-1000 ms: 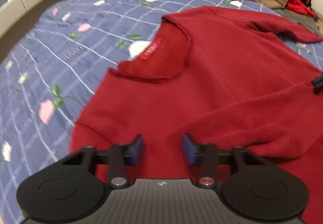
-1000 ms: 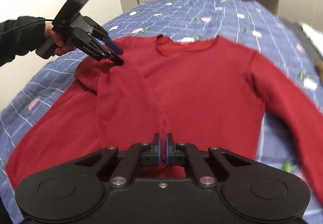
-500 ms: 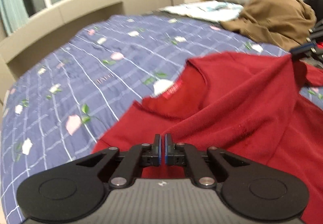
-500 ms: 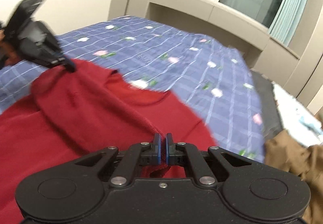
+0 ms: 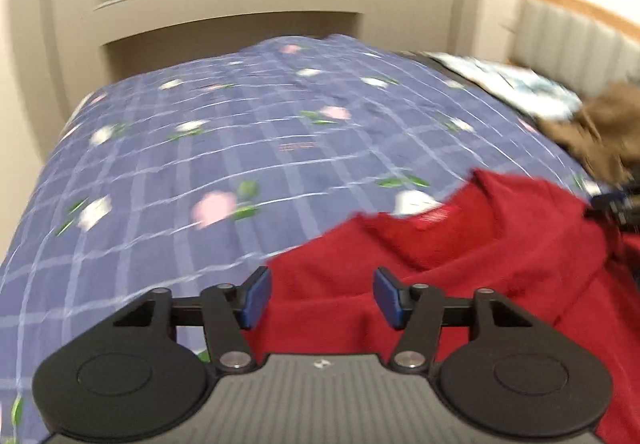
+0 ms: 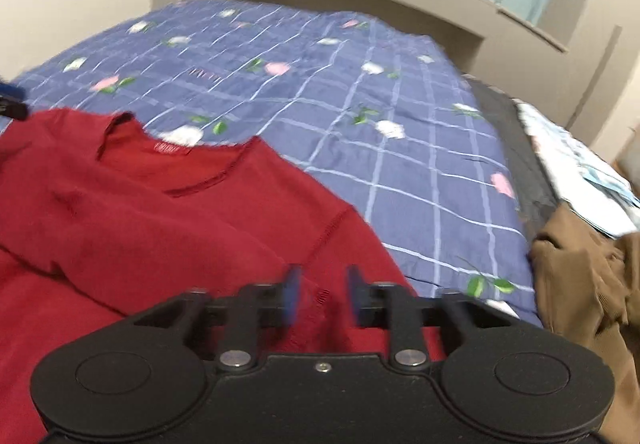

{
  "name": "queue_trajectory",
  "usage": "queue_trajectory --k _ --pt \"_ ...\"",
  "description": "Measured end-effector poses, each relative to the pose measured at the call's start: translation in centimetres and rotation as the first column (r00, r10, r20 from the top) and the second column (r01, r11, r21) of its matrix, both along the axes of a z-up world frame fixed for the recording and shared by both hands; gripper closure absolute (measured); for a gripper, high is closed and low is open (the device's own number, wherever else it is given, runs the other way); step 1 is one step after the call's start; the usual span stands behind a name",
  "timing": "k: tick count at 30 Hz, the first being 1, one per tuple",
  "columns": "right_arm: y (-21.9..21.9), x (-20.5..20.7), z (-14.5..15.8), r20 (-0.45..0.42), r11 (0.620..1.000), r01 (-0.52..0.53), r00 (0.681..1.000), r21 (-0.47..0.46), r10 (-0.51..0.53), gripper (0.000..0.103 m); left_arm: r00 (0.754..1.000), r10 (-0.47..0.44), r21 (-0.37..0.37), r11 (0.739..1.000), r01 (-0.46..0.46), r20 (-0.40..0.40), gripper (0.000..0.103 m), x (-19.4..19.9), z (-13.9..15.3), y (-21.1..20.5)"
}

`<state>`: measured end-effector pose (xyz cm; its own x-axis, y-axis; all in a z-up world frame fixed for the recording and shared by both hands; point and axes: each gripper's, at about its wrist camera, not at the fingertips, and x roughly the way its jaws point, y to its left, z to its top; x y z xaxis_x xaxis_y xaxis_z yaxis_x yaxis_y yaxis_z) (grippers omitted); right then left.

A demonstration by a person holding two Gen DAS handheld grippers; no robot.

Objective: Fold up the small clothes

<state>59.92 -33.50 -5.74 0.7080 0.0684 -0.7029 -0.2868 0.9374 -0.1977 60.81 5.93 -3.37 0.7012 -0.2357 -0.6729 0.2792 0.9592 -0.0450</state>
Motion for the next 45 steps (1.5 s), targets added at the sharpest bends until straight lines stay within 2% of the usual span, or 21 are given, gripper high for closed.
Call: queue_trajectory --k 2,4,6,9,12,14,17,18,20,21,24,25,28,30,33,37,40,43,44,45 --pt "-0.2 -1.6 0.1 0.049 1.0 0.026 0.998 0.003 -0.026 0.025 0.999 0.046 -0.037 0.998 -0.046 0.006 0.036 -1.3 0.2 2.8" --pt "-0.3 -3.5 0.4 0.1 0.999 0.035 0.994 0.018 -0.036 0.02 0.996 0.082 -0.045 0.996 -0.081 0.017 0.031 -3.5 0.0 5.3" --pt "-0.2 -5.3 0.5 0.112 0.998 0.024 0.993 0.055 -0.03 0.011 0.997 0.082 -0.029 0.996 -0.081 0.014 0.031 -5.5 -0.7 6.6" --pt "0.8 -7.0 0.4 0.114 0.996 -0.007 0.993 0.088 -0.003 0.011 0.997 0.069 -0.042 0.997 -0.07 -0.028 0.031 -7.5 -2.0 7.2" --pt "2.3 -7.2 0.4 0.114 0.996 -0.03 0.993 0.087 0.02 0.011 0.995 0.063 -0.121 0.99 -0.071 -0.073 0.04 -7.9 -3.3 7.1" --pt "3.0 -7.1 0.5 0.111 0.993 -0.038 0.993 0.111 0.025 0.011 0.997 0.036 -0.15 0.988 -0.045 -0.063 0.042 -7.8 -3.8 6.5" --pt "4.0 -7.1 0.6 0.11 0.99 -0.059 0.993 0.129 0.045 0.011 0.999 -0.028 -0.09 0.996 0.026 -0.029 0.045 -7.3 -3.8 4.4" --pt "4.3 -7.1 0.5 0.11 0.99 -0.062 0.993 0.125 0.048 0.011 0.998 -0.051 -0.067 0.997 0.049 -0.025 0.049 -7.2 -3.9 3.7" --pt "4.6 -7.0 0.2 0.103 0.99 -0.065 0.993 0.128 0.052 0.011 0.996 -0.084 -0.042 0.996 0.082 -0.026 0.068 -7.0 -4.0 2.9" --pt "4.7 -6.9 -0.1 0.096 0.989 -0.063 0.994 0.133 0.05 0.011 0.994 -0.104 -0.048 0.994 0.102 -0.037 0.091 -7.0 -4.0 2.6" --pt "4.8 -6.6 -0.9 0.076 0.989 -0.054 0.996 0.137 0.043 0.011 0.994 -0.111 -0.052 0.993 0.11 -0.022 0.099 -7.6 -4.1 2.0" --pt "4.8 -6.6 -1.0 0.073 0.99 -0.053 0.996 0.134 0.043 0.011 0.995 -0.097 -0.065 0.993 0.096 -0.017 0.1 -7.8 -4.0 2.2" --pt "4.7 -6.2 -1.4 0.069 0.99 -0.047 0.997 0.131 0.038 0.011 1.0 0.024 -0.112 0.993 -0.024 -0.004 0.101 -8.7 -3.8 3.0" --pt "4.4 -5.9 -1.7 0.059 0.99 -0.032 0.998 0.136 0.024 0.012 0.993 0.115 -0.178 0.977 -0.118 -0.028 0.102 -9.3 -3.9 4.1" --pt "4.0 -5.7 -2.2 0.045 0.99 -0.02 0.999 0.14 0.013 0.012 0.978 0.201 -0.234 0.949 -0.21 -0.064 0.102 -10.1 -4.4 4.9" --pt "4.2 -5.8 -3.1 0.031 0.995 -0.035 0.999 0.091 0.032 0.012 0.954 0.272 -0.222 0.929 -0.295 -0.127 0.102 -10.3 -5.5 4.9" --pt "4.3 -6.3 -3.7 0.042 0.998 -0.053 0.998 0.046 0.051 0.011 0.937 0.315 -0.223 0.913 -0.342 -0.15 0.102 -10.6 -5.3 4.9" --pt "3.6 -6.7 -3.7 0.05 0.997 -0.032 0.998 0.068 0.028 0.01 0.927 0.335 -0.199 0.91 -0.365 -0.166 0.1 -10.8 -4.9 4.8" --pt "3.3 -7.0 -3.5 0.057 0.996 -0.024 0.998 0.084 0.019 0.01 0.927 0.342 -0.184 0.912 -0.367 -0.156 0.099 -10.8 -4.6 4.7" --pt "3.0 -7.1 -3.3 0.069 0.995 -0.018 0.998 0.097 0.012 0.01 0.928 0.345 -0.187 0.911 -0.366 -0.139 0.09 -11.1 -4.3 4.8"
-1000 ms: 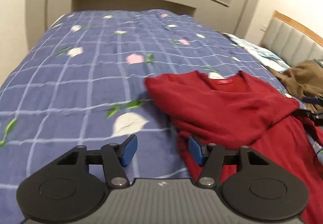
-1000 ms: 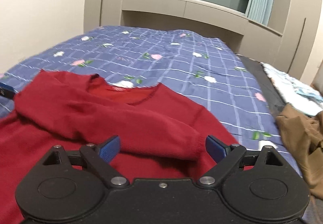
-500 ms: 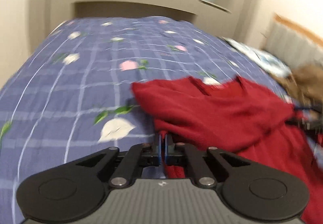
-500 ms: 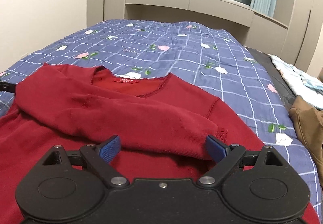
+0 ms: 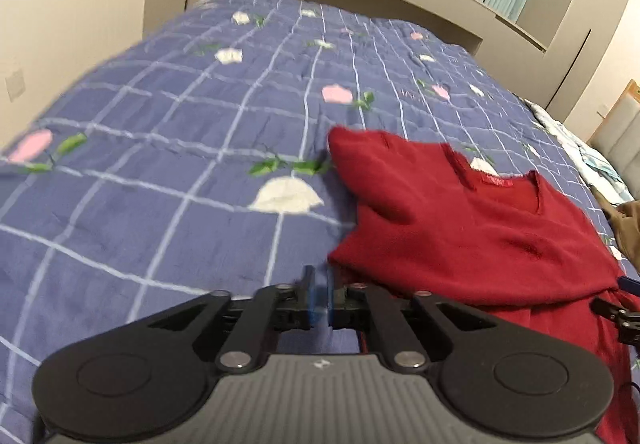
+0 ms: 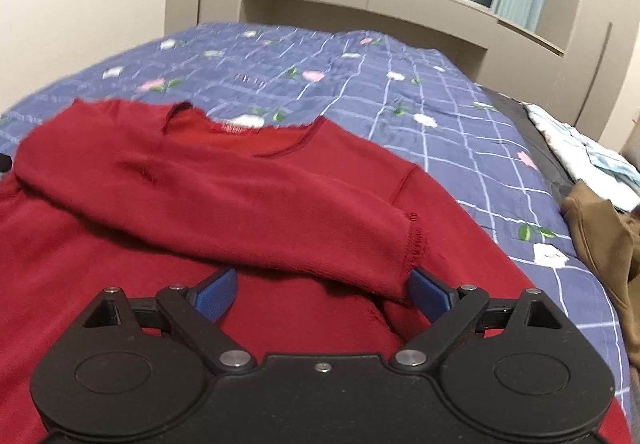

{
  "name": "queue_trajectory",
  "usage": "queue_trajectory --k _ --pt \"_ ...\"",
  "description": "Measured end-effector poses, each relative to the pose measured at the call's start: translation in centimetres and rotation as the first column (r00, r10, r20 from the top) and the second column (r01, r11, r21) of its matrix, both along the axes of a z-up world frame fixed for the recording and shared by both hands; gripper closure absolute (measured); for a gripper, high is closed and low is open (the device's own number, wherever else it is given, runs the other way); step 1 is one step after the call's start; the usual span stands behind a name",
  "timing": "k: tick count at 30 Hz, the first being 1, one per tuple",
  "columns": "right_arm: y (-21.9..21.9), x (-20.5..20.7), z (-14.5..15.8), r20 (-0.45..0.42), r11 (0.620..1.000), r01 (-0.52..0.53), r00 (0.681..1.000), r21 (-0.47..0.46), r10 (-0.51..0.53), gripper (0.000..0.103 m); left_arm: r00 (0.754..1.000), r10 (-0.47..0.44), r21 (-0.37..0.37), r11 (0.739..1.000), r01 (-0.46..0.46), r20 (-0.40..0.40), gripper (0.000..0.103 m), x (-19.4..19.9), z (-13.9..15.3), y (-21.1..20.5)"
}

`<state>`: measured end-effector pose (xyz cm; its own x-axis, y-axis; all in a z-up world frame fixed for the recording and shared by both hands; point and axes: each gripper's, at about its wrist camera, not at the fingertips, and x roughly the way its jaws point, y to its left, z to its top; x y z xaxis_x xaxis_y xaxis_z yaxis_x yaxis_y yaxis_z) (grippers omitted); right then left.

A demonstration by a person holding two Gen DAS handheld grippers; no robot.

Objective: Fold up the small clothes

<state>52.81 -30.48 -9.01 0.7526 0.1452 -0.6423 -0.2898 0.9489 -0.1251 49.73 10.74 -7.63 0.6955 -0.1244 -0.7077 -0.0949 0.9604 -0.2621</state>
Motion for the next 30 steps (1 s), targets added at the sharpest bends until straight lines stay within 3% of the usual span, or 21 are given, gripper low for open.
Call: queue_trajectory --k 1,3,8,11,16,19,21,23,25,30 --pt "-0.2 -0.3 0.2 0.016 1.0 0.005 1.0 0.011 -0.005 0.01 1.0 -0.006 -0.008 1.0 0.006 0.016 0.073 -0.1 0.4 0.1" --pt "-0.4 -0.7 0.9 0.057 0.999 0.012 0.998 0.039 -0.015 0.01 0.998 -0.012 -0.008 1.0 0.013 0.07 0.058 -0.3 1.4 0.1" --pt "-0.3 0.4 2.0 0.1 0.995 0.032 0.994 0.092 -0.042 0.008 0.983 -0.098 0.008 0.995 0.098 0.152 0.058 2.0 2.9 -1.6" --pt "0.2 1.5 1.6 0.071 0.996 0.039 0.997 0.075 -0.044 0.008 0.981 -0.152 0.072 0.987 0.144 0.118 0.06 4.7 2.1 -3.4" --pt "-0.8 3.4 -0.4 -0.015 0.992 0.124 0.992 0.012 -0.124 0.008 0.997 -0.078 0.176 0.981 0.076 0.006 0.064 7.8 -0.5 -3.9" --pt "-2.9 3.4 -1.2 -0.044 0.98 0.183 0.983 0.081 -0.18 0.002 0.999 -0.048 0.139 0.989 0.049 -0.008 0.06 8.1 -1.4 -2.6" --pt "-4.0 3.0 -1.3 -0.054 0.967 0.214 0.977 0.142 -0.208 0.002 0.999 -0.053 0.162 0.985 0.052 0.0 0.058 7.8 -1.2 -2.7" --pt "-4.7 2.1 -0.9 -0.048 0.954 0.236 0.972 0.183 -0.231 0.002 0.999 -0.042 0.155 0.987 0.042 -0.002 0.051 7.6 -1.0 -2.5" --pt "-5.5 0.3 0.2 -0.008 0.95 0.236 0.971 0.205 -0.239 0.002 1.0 -0.009 0.127 0.992 0.009 0.0 0.028 7.0 -0.3 -1.9" --pt "-7.9 -5.0 2.7 0.042 0.945 0.229 0.969 0.235 -0.245 0.001 0.999 0.006 0.099 0.995 -0.01 0.044 0.008 3.7 1.8 -0.9"
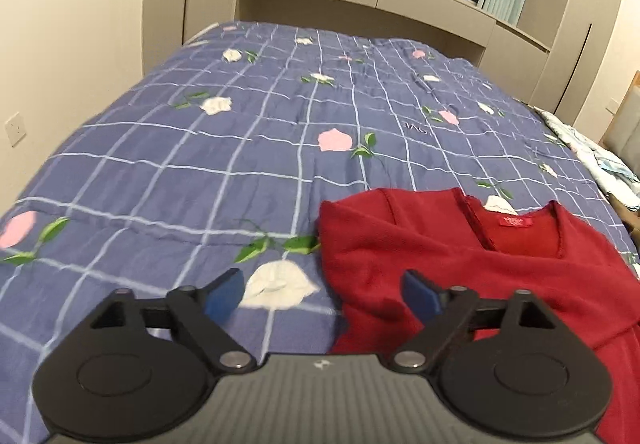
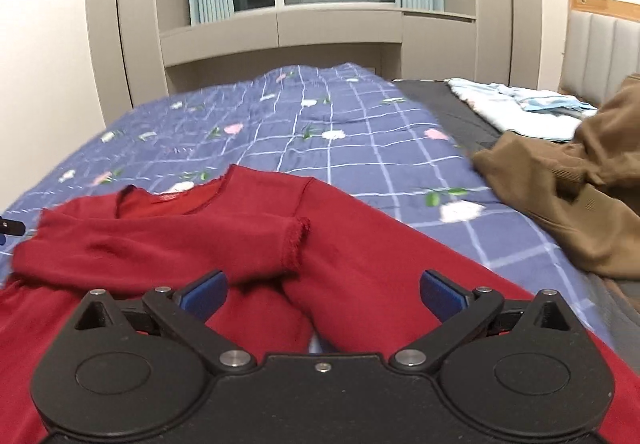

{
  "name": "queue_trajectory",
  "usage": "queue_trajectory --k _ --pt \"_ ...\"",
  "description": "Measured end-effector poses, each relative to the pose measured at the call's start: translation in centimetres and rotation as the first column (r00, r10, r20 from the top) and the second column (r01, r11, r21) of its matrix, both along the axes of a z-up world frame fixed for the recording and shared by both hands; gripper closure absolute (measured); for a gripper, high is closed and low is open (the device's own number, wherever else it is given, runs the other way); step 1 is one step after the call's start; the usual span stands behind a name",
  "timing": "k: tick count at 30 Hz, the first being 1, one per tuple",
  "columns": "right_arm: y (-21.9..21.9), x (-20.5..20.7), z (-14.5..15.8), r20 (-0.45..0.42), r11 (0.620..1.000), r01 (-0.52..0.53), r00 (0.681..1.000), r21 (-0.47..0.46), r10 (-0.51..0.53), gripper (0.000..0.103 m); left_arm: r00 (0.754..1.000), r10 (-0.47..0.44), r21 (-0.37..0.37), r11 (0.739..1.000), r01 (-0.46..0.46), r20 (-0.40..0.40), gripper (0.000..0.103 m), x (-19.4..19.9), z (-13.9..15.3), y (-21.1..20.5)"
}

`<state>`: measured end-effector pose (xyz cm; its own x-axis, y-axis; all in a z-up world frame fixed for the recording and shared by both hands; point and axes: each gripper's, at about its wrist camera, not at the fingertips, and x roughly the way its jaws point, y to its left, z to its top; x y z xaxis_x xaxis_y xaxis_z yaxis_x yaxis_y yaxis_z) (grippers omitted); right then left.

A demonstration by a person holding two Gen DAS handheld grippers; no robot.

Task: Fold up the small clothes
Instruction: 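Grasp the other sleeve cuff with the right tool and lift it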

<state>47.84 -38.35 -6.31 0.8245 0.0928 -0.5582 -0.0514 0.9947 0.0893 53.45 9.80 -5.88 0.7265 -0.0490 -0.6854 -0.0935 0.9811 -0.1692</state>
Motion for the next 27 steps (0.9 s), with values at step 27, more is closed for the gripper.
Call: queue_trajectory --k 27 --pt "-14.4 -19.1 -3.4 -0.141 0.554 0.734 0.643 0.394 -0.752 0.028 0.932 -0.363 -0.041 0.931 0.363 -0.01 0.001 -6.8 0.5 -22.6"
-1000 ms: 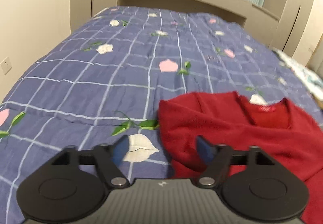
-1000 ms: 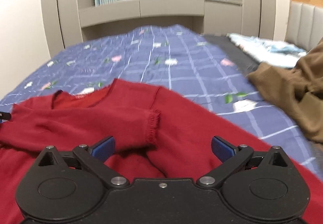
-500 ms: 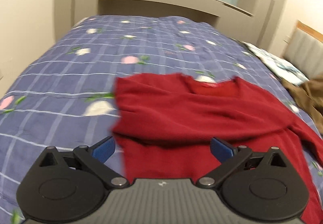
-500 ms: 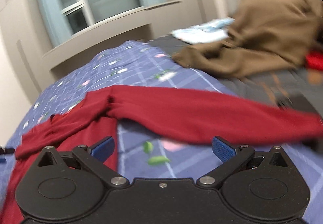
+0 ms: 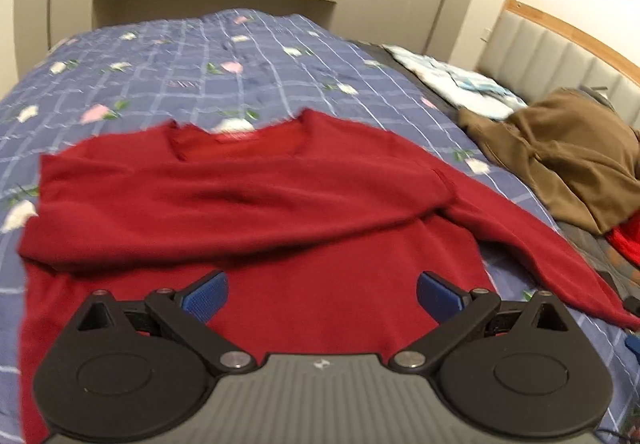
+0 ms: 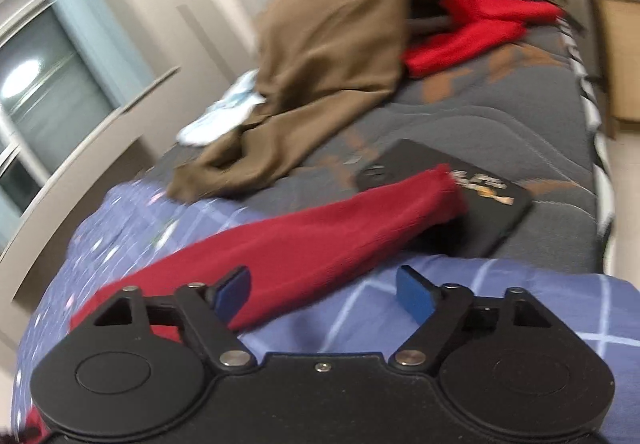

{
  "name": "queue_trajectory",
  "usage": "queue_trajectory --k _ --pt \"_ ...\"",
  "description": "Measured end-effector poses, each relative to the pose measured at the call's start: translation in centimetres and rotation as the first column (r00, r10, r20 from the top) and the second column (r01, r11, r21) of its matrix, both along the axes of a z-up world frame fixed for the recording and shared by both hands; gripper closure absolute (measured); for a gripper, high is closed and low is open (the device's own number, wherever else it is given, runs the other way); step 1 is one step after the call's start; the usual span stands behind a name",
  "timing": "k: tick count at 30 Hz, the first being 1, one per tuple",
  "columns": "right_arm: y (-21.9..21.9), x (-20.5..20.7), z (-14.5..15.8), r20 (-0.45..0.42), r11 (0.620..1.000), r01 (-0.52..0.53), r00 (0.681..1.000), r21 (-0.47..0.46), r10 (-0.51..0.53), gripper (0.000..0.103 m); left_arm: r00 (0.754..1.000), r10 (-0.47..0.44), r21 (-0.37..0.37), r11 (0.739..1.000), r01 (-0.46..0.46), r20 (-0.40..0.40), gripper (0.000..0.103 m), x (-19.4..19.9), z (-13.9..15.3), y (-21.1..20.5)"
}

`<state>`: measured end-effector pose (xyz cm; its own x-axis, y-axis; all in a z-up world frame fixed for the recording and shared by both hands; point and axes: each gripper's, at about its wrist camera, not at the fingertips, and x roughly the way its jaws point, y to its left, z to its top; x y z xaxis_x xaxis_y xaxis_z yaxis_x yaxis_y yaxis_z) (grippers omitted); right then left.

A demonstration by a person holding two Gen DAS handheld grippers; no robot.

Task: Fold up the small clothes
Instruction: 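Grasp the other sleeve cuff with the right tool and lift it, then lay the sleeve across the sweater with the right tool while the left tool grasps the body edge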

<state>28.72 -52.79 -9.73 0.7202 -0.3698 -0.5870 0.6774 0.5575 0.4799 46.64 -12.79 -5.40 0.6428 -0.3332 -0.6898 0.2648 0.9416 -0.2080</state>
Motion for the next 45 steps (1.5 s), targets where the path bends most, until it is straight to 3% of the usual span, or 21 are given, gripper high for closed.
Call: queue_trajectory --k 7,11,13,18,23,26,28,31,36,40,45 --pt "-2.6 0.0 -0.8 0.034 0.972 0.201 0.978 0.122 -0.206 0.046 0.999 -0.041 -0.001 0.999 0.041 -0.033 0.001 -1.3 -0.7 -1.3" --pt "-4.4 0.5 -1.0 0.044 0.949 0.268 0.959 0.167 -0.278 0.089 0.999 -0.041 -0.02 0.999 0.04 -0.028 0.001 -1.0 0.1 -0.4" --pt "-4.9 1.2 -0.4 0.056 0.95 0.269 0.958 0.158 -0.28 0.093 0.999 -0.031 -0.03 0.999 0.03 -0.018 0.001 -0.6 0.6 0.4" --pt "-4.7 4.0 3.3 0.112 0.978 0.208 0.971 0.033 -0.21 0.095 1.0 0.001 -0.065 0.998 -0.002 -0.006 0.001 0.6 1.6 2.6" --pt "-3.7 9.5 9.1 0.191 0.993 0.077 0.98 -0.092 -0.059 0.096 0.998 0.058 -0.102 0.993 -0.055 0.021 0.001 1.5 2.6 5.6" --pt "-1.7 13.9 12.8 0.224 0.983 -0.045 0.971 -0.178 0.085 0.096 0.994 0.103 -0.13 0.987 -0.098 0.029 0.001 1.7 3.1 8.0" --pt "0.7 17.2 15.4 0.231 0.957 -0.138 0.952 -0.257 0.199 0.096 0.99 0.137 -0.148 0.98 -0.131 0.03 0.001 1.8 3.3 9.7" --pt "5.9 21.6 18.3 0.222 0.88 -0.285 0.895 -0.38 0.386 0.096 0.981 0.19 -0.176 0.967 -0.182 0.031 0.001 1.7 3.7 12.4" --pt "16.6 27.3 19.6 0.159 0.696 -0.5 0.742 -0.515 0.651 0.096 0.952 0.303 -0.214 0.933 -0.288 0.039 0.001 0.7 4.6 17.9" --pt "25.2 30.5 17.4 0.087 0.548 -0.666 0.592 -0.506 0.801 0.096 0.919 0.391 -0.226 0.9 -0.371 0.049 0.001 -0.6 5.3 22.3" --pt "35.0 31.1 13.2 -0.047 0.36 -0.815 0.426 -0.453 0.904 0.096 0.877 0.478 -0.224 0.861 -0.456 0.052 0.001 -2.0 5.4 27.0"
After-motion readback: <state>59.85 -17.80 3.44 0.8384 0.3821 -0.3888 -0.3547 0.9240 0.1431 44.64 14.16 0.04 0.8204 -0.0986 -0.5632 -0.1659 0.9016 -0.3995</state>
